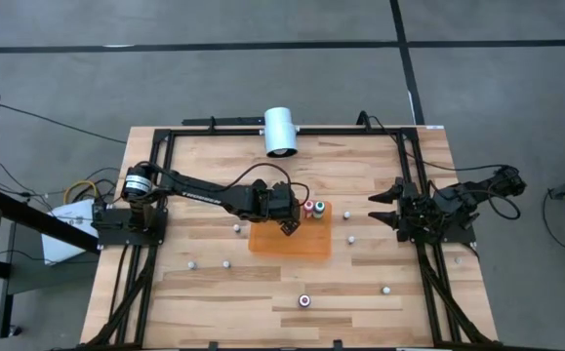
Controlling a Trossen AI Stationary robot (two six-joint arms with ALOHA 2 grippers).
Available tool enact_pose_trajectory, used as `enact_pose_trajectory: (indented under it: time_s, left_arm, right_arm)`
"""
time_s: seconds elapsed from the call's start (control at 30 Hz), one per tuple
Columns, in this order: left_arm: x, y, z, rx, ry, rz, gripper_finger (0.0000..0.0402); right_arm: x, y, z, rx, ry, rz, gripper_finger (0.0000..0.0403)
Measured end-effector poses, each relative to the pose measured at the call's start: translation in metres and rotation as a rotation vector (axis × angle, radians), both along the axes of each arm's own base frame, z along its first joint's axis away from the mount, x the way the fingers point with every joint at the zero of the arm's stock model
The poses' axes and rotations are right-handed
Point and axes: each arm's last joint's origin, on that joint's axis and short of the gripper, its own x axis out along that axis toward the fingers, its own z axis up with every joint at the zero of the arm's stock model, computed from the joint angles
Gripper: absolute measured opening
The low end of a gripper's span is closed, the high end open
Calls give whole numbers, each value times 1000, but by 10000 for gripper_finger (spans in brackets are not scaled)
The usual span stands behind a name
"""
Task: Pick & Place food coloring
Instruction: Put the large black food coloring into the orange bin, then put the large red food coloring into the orange bin
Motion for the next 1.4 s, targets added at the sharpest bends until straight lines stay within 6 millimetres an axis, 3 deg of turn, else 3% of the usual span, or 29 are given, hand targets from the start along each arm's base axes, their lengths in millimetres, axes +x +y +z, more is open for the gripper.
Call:
enact_pose_trajectory:
  time_s: [0.53, 0.87, 1.13, 1.4]
  left_arm:
    - [0, 4, 1, 1, 5, 4, 203]
    - [1, 9, 36, 48, 62, 30, 204]
    - [-4, -1, 60, -7, 118, 19, 204]
    - [-6, -22, 60, -149, 118, -18, 204]
  right_arm:
    - [0, 0, 0, 0, 0, 0, 240]
    - [0, 0, 0, -1, 1, 0, 240]
    - [0, 0, 0, -1, 1, 0, 240]
    - [0, 0, 0, -1, 1, 0, 240]
